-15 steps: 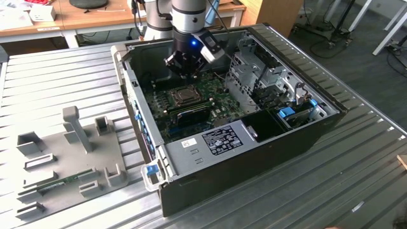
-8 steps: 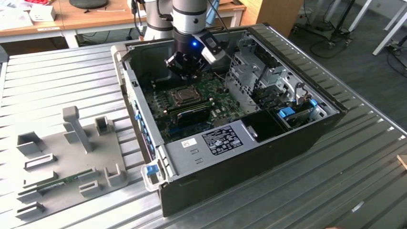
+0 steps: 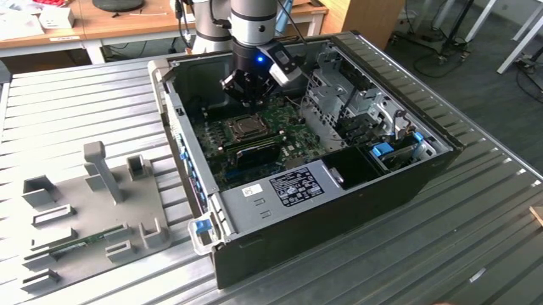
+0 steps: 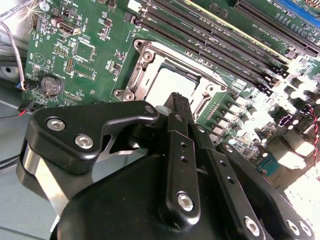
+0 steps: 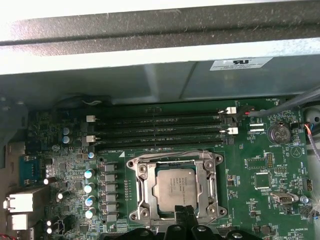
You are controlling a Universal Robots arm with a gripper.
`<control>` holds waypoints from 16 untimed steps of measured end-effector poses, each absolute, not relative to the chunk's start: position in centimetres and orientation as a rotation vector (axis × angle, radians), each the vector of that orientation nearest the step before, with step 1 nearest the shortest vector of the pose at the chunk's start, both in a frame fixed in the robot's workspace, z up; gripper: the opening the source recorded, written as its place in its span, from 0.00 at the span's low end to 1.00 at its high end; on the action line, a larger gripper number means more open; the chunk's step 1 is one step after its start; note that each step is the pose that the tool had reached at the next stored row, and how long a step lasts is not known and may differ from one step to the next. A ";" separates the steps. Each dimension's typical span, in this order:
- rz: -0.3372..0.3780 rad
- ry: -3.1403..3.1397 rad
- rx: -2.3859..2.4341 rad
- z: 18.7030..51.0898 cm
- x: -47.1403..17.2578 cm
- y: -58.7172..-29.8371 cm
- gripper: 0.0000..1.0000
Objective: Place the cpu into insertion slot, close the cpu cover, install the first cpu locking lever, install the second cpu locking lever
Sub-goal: 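Install the second cpu locking lever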
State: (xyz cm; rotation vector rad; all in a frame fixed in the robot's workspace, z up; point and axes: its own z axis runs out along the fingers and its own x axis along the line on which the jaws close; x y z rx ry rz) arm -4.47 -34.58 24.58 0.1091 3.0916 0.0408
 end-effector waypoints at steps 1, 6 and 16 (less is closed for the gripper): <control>0.041 3.092 0.109 24.6 -4.5 -34.6 0.10; 0.040 3.092 0.109 24.7 -4.5 -34.6 0.10; 0.041 3.092 0.109 25.0 -4.5 -34.8 0.10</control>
